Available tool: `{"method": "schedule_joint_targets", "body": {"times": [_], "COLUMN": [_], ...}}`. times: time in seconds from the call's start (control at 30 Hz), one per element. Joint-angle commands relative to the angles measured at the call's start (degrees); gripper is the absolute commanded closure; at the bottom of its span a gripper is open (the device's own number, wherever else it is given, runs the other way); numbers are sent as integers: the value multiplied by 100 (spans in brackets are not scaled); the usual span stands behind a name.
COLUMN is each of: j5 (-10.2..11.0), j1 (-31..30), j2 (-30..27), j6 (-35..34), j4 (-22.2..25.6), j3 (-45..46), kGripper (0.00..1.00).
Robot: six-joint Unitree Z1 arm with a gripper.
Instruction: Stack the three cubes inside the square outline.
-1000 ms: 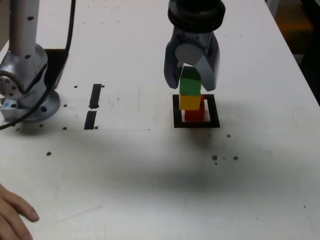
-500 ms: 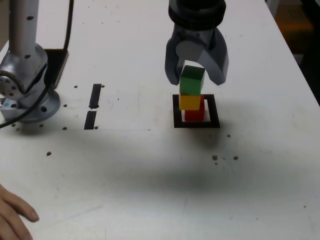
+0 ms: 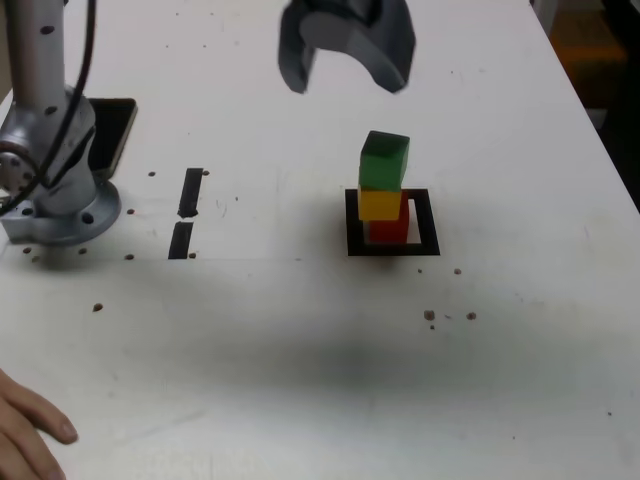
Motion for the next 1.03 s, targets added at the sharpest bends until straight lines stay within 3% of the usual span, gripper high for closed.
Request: {"method": "schedule_joint_targets", "body": {"times": [0.0,0.2,0.33,0.7,1.0], "j5": [34,-54,-376,-893,-1414], "j1": [54,349,587,918,1160], "j2": [-201,-565,-673,-723,-745], "j6": [-90,-309,-399,-419,-332], "j4": [128,61,-327,-1150,-2180], "j3": [176,958,1573,2452,3336], "kGripper": [10,10,10,10,9]}}
